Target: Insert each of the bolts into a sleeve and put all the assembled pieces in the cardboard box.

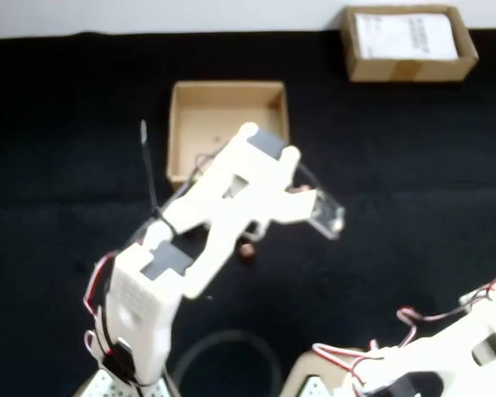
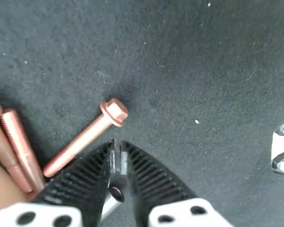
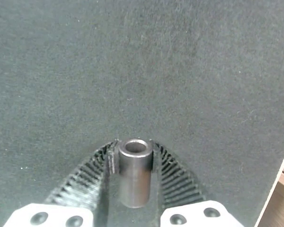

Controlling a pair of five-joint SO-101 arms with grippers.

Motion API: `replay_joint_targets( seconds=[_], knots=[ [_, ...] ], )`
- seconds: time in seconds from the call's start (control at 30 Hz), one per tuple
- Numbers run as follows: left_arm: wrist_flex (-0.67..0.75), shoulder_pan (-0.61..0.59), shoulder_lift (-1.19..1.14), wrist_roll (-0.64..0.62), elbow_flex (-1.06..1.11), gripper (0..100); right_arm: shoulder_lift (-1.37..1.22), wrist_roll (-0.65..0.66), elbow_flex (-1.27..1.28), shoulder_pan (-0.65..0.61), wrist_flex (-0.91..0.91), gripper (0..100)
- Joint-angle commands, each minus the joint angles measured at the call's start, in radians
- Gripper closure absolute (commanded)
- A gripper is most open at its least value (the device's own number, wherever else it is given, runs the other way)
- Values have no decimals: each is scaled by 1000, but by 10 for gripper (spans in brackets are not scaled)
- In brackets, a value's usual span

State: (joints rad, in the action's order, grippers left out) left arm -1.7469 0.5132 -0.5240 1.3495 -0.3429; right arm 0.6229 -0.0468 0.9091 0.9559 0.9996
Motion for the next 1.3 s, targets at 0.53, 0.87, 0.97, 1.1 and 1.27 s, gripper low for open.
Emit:
replay_joint_targets(
  seconds=[0.53,0.87,0.97,1.1,1.27],
  knots=[
    [68,-61,-113,339,-147,811,39,44,-4,2,-7,991],
    [180,-33,-180,336,-147,811,39,49,2,-15,-8,991],
    [207,-21,-186,336,-147,811,39,49,2,-15,-8,991],
    [235,-18,-189,339,-143,811,39,49,1,-15,-10,991],
    [290,-22,-262,341,-147,817,39,49,-7,-15,-10,991]
  ],
)
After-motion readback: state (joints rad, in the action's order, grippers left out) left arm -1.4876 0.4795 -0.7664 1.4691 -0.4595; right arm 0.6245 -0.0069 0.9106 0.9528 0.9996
